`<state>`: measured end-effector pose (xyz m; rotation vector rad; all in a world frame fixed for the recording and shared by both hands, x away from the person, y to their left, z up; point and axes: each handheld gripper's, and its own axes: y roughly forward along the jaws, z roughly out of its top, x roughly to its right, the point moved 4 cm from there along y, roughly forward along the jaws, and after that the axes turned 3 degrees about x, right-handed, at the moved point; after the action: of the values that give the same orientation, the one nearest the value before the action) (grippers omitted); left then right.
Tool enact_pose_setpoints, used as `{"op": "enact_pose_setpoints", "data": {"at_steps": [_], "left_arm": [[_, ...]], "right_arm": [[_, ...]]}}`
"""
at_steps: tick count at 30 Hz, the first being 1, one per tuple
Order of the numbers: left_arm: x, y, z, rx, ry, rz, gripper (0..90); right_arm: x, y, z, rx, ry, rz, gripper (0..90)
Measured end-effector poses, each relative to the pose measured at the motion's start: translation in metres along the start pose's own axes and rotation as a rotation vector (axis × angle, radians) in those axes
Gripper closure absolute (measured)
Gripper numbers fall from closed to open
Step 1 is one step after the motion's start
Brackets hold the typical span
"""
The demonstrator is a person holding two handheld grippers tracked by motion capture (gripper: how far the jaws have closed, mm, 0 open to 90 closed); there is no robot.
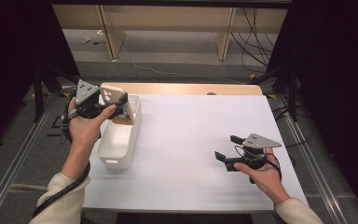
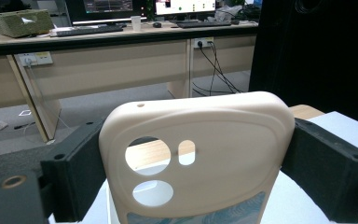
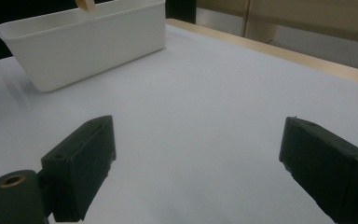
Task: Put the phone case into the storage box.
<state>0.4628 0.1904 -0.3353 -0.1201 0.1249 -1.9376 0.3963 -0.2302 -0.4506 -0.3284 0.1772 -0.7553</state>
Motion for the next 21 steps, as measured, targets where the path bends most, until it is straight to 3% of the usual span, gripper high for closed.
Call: {"op": "enact_pose_setpoints", "data": {"at_steps": [21], "left_arm": [[-0.0068,0.0013,-0.0045,-0.013,0.007,0.019,10.9]], "right_arm": [[0.0003,-0.0001,-0.0001,0.000,-0.002,0.000,11.4]]}}
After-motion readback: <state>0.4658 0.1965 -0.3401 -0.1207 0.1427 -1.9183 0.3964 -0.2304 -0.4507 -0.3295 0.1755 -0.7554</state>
